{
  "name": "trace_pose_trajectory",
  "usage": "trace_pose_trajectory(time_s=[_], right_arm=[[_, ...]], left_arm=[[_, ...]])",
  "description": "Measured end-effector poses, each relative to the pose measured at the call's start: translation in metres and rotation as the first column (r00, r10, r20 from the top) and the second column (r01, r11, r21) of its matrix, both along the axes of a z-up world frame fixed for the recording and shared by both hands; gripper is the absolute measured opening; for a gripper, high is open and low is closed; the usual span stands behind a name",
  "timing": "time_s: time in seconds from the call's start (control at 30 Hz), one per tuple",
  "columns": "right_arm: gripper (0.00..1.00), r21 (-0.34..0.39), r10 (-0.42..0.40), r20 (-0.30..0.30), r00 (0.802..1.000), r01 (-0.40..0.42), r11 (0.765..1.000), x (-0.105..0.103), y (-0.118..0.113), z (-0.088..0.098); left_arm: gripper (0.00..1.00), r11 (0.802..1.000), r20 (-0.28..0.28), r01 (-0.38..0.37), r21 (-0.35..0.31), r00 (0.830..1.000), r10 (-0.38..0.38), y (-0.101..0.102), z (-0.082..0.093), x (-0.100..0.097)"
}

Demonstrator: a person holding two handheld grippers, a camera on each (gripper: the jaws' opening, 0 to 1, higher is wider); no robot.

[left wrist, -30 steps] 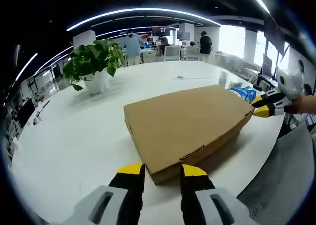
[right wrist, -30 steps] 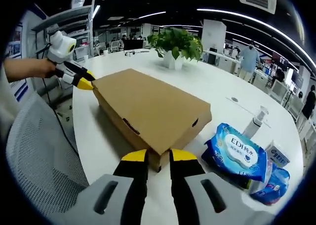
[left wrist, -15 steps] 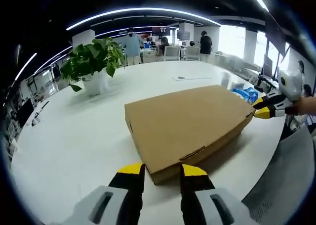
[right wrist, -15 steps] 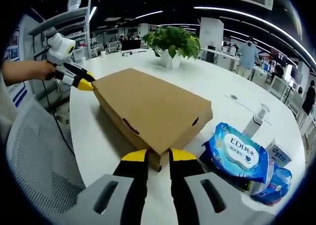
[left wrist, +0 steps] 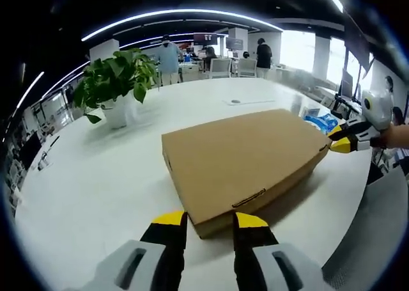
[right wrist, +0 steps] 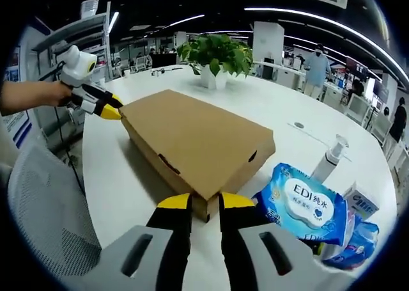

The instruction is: Operate the shoe box by opening the lid, removing the specified soft item, and placing it in the target area until the item is outside and the box remains undamaged.

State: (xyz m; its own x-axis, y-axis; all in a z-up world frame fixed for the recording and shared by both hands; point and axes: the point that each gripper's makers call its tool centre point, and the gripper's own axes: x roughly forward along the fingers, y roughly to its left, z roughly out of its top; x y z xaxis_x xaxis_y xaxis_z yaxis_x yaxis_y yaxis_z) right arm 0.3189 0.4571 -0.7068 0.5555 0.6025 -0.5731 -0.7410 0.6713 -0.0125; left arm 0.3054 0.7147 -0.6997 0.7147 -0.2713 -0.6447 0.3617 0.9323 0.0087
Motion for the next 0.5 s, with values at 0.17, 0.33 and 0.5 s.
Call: trace_pose_trajectory(time_s=[0.17,0.33,0.5], right_arm=[[0.14,0.003,-0.009,-0.001,1.000,0.009,1.000,0.010,-0.001,0.000],[0.14,0.007,-0.020,-0.001,1.000,0.020,1.000,0.019,-0.002,0.000],[0.14,0.010,-0.031,-0.001,1.000,0.031,0.999,0.028,-0.004,0.001]], left_arm=[[0.28,1.000,0.001,0.007,-0.001,1.000,-0.007,-0.001,0.000,0.011],[0.28,1.000,0.001,0.014,0.000,1.000,-0.014,-0.002,0.000,0.022],[0.28,1.000,0.000,0.021,0.001,1.000,-0.021,-0.003,0.000,0.034]])
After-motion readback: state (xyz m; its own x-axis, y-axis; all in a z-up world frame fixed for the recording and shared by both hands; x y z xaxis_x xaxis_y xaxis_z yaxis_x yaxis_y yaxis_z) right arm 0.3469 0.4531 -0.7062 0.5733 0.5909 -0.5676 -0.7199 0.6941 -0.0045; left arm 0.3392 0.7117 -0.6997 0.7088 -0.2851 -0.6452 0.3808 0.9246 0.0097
